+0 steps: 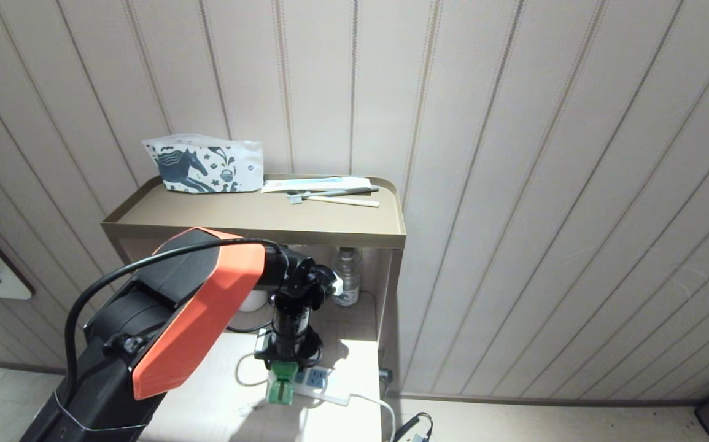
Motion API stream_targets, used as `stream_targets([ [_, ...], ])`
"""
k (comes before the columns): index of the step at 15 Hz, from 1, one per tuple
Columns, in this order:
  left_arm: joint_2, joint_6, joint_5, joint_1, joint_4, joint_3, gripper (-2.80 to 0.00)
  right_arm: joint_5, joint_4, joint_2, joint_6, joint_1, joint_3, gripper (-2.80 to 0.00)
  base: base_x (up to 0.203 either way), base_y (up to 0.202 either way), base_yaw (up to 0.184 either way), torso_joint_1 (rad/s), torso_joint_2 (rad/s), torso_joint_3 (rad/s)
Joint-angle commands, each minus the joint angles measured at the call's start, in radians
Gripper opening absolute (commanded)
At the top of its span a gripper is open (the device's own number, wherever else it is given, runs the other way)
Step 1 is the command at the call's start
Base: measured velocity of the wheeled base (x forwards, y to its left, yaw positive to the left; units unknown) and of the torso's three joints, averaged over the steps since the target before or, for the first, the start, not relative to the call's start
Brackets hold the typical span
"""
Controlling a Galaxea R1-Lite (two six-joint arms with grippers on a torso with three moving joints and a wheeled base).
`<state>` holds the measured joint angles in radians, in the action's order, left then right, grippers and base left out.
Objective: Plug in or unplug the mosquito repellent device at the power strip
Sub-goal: Insert the plug into the socket
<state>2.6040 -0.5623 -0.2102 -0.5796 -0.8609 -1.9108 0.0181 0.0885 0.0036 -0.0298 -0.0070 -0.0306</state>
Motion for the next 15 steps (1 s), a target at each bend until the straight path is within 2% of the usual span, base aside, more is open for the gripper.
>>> stream_targets([
  [1, -0.005, -0.01, -0.001, 0.0, -0.033, -0.008, -2.8, 0.0, 0.0, -0.001, 0.0, 0.0, 0.0, -2.8, 0.0, 0.0, 0.0, 0.0, 0.0, 0.0],
  [4, -0.012, -0.018, 0.002, -0.019, -0.072, -0.011, -2.8, 0.0, 0.0, -0.001, 0.001, 0.001, 0.0, -2.8, 0.0, 0.0, 0.0, 0.0, 0.0, 0.0],
  [15, -0.005, -0.037, 0.0, -0.02, -0.078, -0.011, -2.8, 0.0, 0.0, -0.001, 0.001, 0.0, 0.0, -2.8, 0.0, 0.0, 0.0, 0.0, 0.0, 0.0],
])
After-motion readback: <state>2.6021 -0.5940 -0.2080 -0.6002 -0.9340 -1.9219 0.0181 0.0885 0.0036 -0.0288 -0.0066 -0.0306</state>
